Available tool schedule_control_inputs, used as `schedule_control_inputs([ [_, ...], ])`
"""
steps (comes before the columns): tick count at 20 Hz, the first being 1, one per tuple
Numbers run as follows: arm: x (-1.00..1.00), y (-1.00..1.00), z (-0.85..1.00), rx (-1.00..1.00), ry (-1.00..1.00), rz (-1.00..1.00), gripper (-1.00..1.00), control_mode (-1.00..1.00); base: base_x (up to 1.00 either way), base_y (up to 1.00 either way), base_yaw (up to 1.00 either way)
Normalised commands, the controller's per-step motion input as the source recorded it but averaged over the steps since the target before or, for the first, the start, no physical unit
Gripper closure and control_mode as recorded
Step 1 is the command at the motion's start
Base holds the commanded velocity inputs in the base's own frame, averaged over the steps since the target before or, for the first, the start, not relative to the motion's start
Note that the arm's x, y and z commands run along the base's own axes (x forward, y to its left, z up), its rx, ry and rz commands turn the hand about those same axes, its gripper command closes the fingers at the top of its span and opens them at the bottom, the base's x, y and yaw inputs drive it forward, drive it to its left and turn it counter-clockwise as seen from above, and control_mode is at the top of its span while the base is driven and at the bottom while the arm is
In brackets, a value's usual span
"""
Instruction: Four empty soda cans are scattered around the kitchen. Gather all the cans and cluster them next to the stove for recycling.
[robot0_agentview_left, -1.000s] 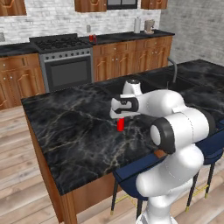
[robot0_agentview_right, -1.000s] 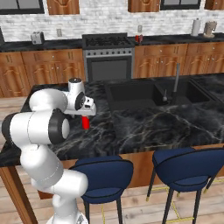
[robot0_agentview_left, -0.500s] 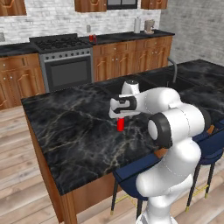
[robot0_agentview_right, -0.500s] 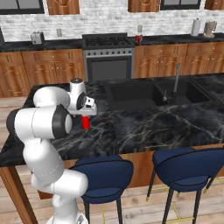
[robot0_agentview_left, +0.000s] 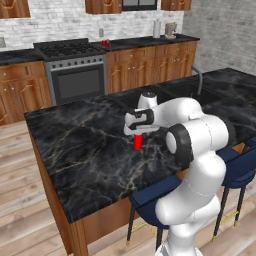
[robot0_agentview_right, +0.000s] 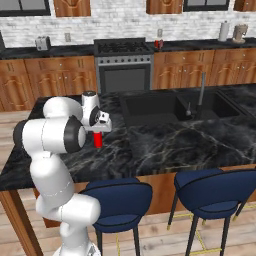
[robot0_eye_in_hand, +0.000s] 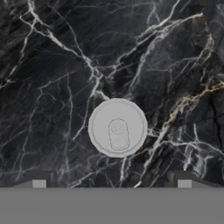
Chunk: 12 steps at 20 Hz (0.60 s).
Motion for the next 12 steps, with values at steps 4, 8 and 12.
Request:
schedule_control_inputs([
  [4, 0.18, 0.0, -0.03, 0.0, 0.0, 0.0, -1.0, -1.0, 0.0, 0.0, 0.0],
  [8, 0.18, 0.0, -0.04, 0.0, 0.0, 0.0, -1.0, -1.0, 0.0, 0.0, 0.0],
  [12, 0.11, 0.0, -0.09, 0.0, 0.0, 0.0, -1.0, -1.0, 0.0, 0.0, 0.0],
])
